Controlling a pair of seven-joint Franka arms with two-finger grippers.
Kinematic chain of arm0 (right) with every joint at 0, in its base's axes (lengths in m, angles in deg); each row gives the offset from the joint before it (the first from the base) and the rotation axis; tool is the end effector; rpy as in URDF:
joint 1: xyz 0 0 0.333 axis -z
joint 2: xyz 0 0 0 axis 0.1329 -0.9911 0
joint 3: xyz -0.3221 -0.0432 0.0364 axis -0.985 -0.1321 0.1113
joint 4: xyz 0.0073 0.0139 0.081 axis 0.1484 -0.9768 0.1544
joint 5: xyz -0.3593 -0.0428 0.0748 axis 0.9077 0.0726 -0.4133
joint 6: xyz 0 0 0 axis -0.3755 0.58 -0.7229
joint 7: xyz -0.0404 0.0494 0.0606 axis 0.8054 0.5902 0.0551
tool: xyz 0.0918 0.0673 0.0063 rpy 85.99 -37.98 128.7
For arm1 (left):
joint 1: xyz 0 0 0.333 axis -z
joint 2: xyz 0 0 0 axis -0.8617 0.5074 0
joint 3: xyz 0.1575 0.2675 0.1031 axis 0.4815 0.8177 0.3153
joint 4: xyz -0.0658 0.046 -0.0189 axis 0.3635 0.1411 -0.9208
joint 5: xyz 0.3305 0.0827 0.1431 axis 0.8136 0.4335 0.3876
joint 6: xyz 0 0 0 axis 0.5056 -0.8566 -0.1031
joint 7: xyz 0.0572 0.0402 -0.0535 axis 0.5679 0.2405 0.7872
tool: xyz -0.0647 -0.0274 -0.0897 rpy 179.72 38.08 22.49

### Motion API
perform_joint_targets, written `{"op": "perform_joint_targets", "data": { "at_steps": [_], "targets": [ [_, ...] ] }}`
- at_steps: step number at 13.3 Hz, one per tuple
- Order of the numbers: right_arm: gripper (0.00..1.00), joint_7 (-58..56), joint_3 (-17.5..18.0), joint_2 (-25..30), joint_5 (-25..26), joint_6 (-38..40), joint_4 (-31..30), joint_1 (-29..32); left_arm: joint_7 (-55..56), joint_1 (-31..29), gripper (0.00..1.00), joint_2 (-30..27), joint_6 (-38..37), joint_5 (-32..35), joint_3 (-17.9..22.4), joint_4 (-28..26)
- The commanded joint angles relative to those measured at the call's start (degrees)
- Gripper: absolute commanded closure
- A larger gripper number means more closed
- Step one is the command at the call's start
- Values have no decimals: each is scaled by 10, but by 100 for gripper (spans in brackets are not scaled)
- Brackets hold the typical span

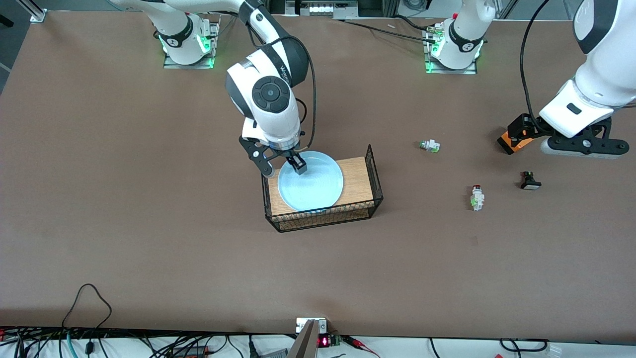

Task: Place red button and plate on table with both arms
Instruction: 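Place the button with the left gripper while the right gripper reaches the plate, then grasp the blue plate rim with the right gripper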

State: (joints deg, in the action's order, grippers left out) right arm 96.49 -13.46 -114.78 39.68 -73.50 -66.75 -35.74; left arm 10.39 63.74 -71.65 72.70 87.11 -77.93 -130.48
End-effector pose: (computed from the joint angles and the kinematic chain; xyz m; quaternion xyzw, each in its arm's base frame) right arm 0.5251 0.4395 0.3701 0.8957 -0.4444 -0.0084 0.0083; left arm 0.5404 -0.0481 0.5629 -0.9967 0.0606 -0.0148 0.0522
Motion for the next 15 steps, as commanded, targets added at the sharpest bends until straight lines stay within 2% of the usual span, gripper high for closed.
{"op": "perform_joint_targets", "data": {
  "at_steps": [1, 3, 6, 9, 12, 15],
  "targets": [
    [32, -1, 1, 2, -2, -7, -1, 1, 2, 10, 0, 4, -16, -7, 4, 13],
    [32, 4, 1, 1, -1, -7, -1, 0, 2, 10, 0, 5, -16, -7, 4, 14],
    [50, 1, 1, -5, -2, -9, -1, 0, 2, 9, 0, 5, -17, -7, 4, 14],
    [54, -5, 1, -12, -1, -8, -2, 1, 2, 9, 0, 5, -17, -7, 4, 14],
    [75, -4, 1, -13, -2, -8, -1, 1, 2, 9, 0, 5, -19, -7, 4, 14],
    [79, -3, 1, -12, -3, -5, 0, 1, 2, 9, 0, 5, -19, -7, 4, 14]
  ]
}}
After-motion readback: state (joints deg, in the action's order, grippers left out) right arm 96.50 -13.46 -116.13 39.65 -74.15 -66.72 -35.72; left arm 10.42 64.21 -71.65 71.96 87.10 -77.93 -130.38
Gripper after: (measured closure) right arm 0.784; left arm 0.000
